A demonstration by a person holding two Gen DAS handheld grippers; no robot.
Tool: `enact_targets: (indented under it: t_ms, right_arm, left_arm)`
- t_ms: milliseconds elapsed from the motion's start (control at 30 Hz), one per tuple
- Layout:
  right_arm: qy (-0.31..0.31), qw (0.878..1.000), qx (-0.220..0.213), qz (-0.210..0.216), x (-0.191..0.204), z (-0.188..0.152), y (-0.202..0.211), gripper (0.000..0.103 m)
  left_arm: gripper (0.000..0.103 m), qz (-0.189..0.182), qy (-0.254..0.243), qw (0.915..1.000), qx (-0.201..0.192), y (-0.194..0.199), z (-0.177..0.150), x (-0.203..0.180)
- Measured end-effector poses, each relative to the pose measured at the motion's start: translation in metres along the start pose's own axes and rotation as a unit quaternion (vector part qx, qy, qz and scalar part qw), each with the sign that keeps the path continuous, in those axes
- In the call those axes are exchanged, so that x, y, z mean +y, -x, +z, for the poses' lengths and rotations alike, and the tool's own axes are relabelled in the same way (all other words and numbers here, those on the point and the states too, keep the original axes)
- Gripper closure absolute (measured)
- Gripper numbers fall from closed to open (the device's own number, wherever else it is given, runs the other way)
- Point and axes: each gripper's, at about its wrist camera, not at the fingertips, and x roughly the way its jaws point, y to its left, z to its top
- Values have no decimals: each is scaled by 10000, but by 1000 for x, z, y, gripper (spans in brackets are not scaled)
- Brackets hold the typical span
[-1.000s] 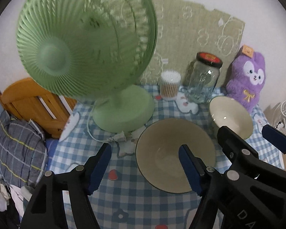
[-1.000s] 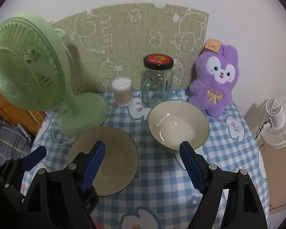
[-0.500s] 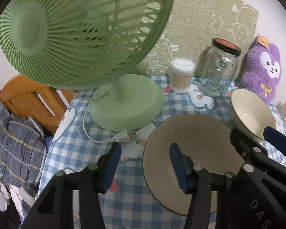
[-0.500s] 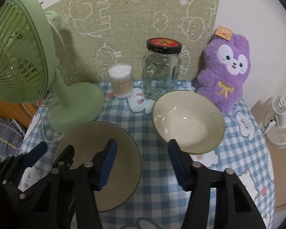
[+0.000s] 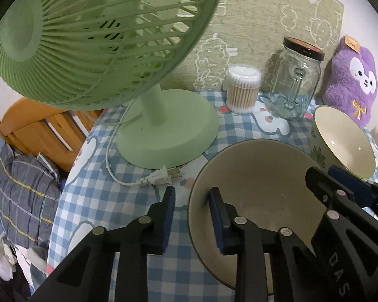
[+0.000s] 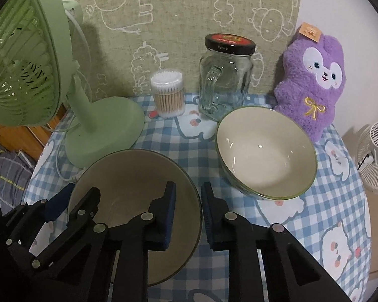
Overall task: Organize plates and bowls
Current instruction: 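Close both grippers on the rim of the wide cream bowl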
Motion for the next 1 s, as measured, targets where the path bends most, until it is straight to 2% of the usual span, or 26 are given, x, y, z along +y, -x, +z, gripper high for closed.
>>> enact_targets:
  t_ms: [267,667,733,833,1000]
  right_arm:
    - [-26,10000,13,-67,-2,0,1,87]
    - [-70,9999,30,-69,-4,0,6,89]
    - [-40,10000,-47,64,-4,2,12,100]
    - [15,9999,-30,-96,-4,4,15,100]
    - [-39,9998,-64,-179,-6,0,16,100]
  left_arm:
    - [89,-84,-38,9999,60,0,0,0]
    - [90,-73,-69,9999,109,4,0,-2]
    - [92,-104,-63,9999,87,6,-1,-2]
    - [96,-244,20,9997,6,13,1,0]
    - [95,-32,-100,9999,3,12,-1,-3]
